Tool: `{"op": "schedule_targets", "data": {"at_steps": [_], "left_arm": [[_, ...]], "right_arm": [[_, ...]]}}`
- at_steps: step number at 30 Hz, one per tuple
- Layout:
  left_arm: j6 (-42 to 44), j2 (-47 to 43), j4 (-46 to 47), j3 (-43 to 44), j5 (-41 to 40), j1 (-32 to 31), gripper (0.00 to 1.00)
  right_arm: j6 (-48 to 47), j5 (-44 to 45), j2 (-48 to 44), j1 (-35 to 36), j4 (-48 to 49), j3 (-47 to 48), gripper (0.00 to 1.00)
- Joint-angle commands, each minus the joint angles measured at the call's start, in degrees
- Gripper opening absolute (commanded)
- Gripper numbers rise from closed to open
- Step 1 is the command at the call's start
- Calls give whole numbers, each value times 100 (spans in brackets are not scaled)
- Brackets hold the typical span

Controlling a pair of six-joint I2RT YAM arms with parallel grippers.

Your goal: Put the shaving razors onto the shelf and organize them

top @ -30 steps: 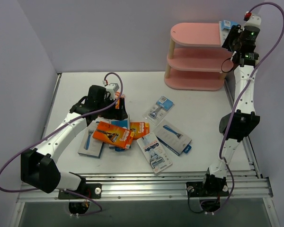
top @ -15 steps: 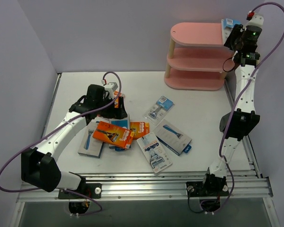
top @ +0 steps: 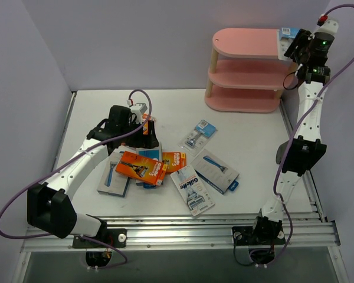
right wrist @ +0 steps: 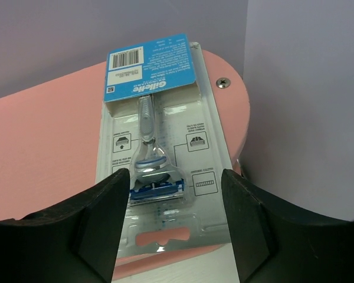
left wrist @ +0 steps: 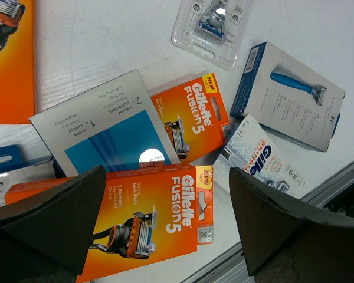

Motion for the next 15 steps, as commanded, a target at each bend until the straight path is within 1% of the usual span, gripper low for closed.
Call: {"op": "schedule_targets", "data": {"at_steps": [1, 7, 15], "left_arm": [[1, -2, 209, 221, 106, 44, 94], [28, -20, 200, 230, 132, 53, 94], [63, -196, 200, 204, -8, 123, 94]], "right_arm": [[103, -80, -177, -90, 273, 136, 59], [173, -177, -467, -134, 343, -13, 60], [226, -283, -1188, -152, 361, -690, 61]]}}
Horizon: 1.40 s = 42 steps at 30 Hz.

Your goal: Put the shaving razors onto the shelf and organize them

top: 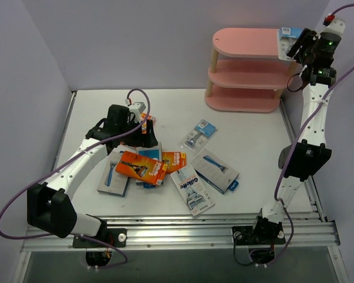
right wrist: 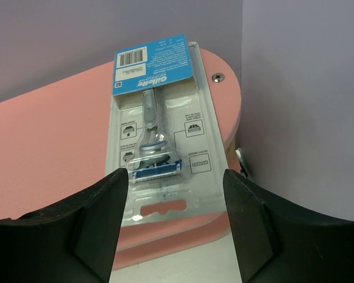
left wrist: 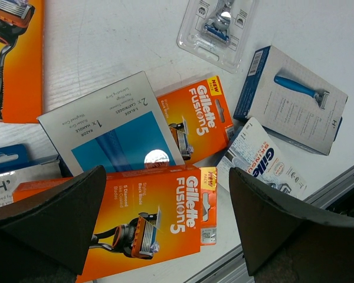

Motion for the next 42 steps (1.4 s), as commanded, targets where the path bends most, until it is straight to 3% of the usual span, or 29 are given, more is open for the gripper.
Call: {"op": "schedule_targets", "data": {"at_steps": [1, 8, 17, 24, 30, 35, 39, 42], "left_arm": [[56, -209, 209, 195, -10, 49, 94], [56, -253, 218, 169, -72, 58, 94], [74, -323, 209, 168, -133, 58, 94], [56, -262, 209, 177, -37, 58, 94], [56, -306, 218, 177, -37, 75, 94], [39, -314, 235, 169, -2, 75, 94], [30, -314, 244, 151, 60, 75, 94], [30, -323, 244, 142, 51, 75, 94]], "right_arm": [[86, -167, -875, -34, 326, -355, 61], [86, -228, -1298, -34, 405, -866, 61], [182, -343, -1000, -25, 326, -542, 61], [410, -185, -1227, -34, 168, -857, 60], [1051, -228, -1885, -60, 387, -1823, 59], [2229, -176, -2738, -60, 1562, -3665, 52], [3002, 35, -3187, -60, 2197, -4389, 44], [3495, 0, -3241, -60, 2749, -4733, 43]]}}
